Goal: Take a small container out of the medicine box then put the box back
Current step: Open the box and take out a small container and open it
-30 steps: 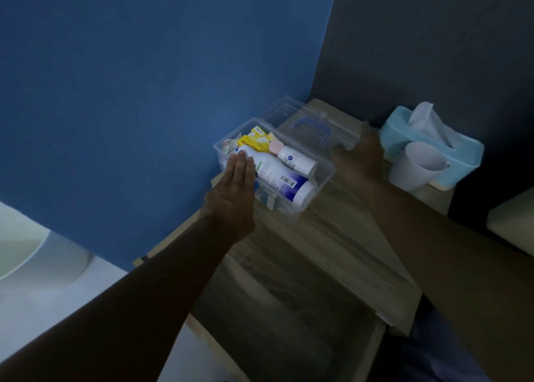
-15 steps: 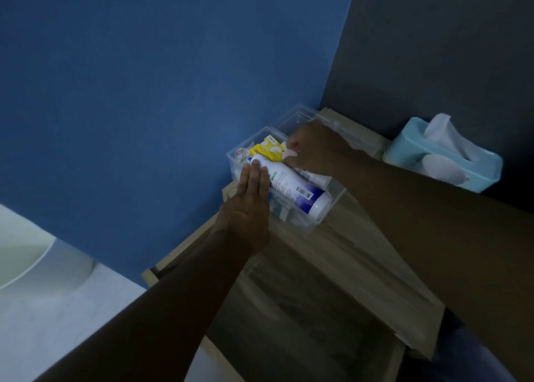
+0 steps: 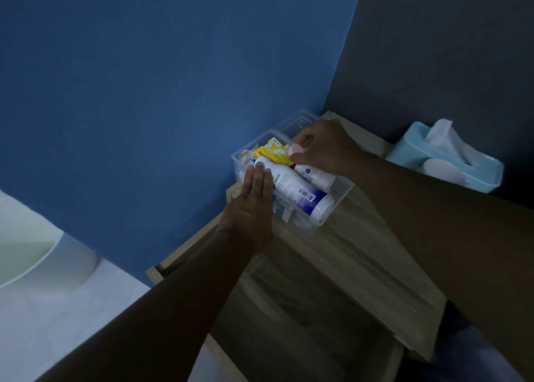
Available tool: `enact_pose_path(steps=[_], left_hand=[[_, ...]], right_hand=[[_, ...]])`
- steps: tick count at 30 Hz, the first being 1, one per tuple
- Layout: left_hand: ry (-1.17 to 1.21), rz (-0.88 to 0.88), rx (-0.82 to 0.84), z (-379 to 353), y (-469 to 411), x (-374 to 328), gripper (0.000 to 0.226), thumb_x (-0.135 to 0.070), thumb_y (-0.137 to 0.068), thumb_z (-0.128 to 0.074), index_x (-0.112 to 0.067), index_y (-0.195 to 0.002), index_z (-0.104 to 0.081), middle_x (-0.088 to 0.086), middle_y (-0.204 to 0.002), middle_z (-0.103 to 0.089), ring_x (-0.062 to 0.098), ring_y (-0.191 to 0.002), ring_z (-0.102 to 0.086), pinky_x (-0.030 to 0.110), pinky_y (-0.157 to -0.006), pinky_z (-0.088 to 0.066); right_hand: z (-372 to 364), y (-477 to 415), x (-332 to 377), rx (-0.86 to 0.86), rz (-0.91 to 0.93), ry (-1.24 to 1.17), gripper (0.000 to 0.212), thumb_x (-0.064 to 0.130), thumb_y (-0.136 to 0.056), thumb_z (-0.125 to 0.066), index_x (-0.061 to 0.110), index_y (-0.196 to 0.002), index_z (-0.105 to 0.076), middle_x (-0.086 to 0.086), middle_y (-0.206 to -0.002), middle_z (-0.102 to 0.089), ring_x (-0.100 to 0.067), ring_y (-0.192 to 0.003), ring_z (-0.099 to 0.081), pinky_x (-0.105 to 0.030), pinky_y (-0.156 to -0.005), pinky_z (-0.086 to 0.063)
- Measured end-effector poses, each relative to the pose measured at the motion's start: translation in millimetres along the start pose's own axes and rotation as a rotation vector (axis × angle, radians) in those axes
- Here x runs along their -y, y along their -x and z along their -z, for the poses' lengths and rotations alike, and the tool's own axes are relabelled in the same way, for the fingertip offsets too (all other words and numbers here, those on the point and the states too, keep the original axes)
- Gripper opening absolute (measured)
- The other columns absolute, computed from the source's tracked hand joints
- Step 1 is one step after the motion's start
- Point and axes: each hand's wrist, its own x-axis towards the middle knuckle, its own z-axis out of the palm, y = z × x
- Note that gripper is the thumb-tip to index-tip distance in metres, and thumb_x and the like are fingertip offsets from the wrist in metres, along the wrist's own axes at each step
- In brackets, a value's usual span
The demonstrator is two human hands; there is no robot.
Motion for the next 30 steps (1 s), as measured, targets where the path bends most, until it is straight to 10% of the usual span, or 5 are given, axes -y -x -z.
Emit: enact_pose_path(steps=[9,17,30], left_hand=[[0.234,0.05,-0.006,42.2,13.8,-21.5,0.08,-0.022,-0.093,-0.054,-0.016,-0.159,-0.009,0.005,-0.168,-0.003,0.024,-0.154,-0.004,0.042,-0.124,-0.017],[1.24,0.008,-0.365,89.5,73.6,-97.0,0.052,-0.021,-0.085,-0.077,-0.015,-0.133,-0.057,0.001,-0.127,-0.067,0.012,-0.119,-0.063,0.027,-0.102,-0.05],[0.974,-0.054,-0.541,121.7,159.9,-140.1,0.02,-0.02,-0.089,-0.072,-0.012,-0.107,-0.073,-0.008,-0.088,-0.075,-0.007,-0.085,-0.069,0.006,-0.077,-0.046]], right_hand=[[84.4,86.6,7.2,0.047,0.004,-0.155,0.02,0.022,-0.07,-0.088,0.022,-0.088,-0.078,0.012,-0.075,-0.073,0.006,-0.062,-0.063,-0.003,-0.059,-0.045],[143.5,143.9,46.5,0.132,0.04,-0.348,0.019,0.031,-0.075,-0.086,0.02,-0.089,-0.082,0.001,-0.082,-0.079,-0.004,-0.076,-0.07,-0.03,-0.078,-0.057],[185.9,218.4,96.7,0.194,0.205,-0.207,0.014,0.03,-0.082,-0.08,0.019,-0.089,-0.083,-0.001,-0.077,-0.079,-0.021,-0.079,-0.075,-0.039,-0.074,-0.058]])
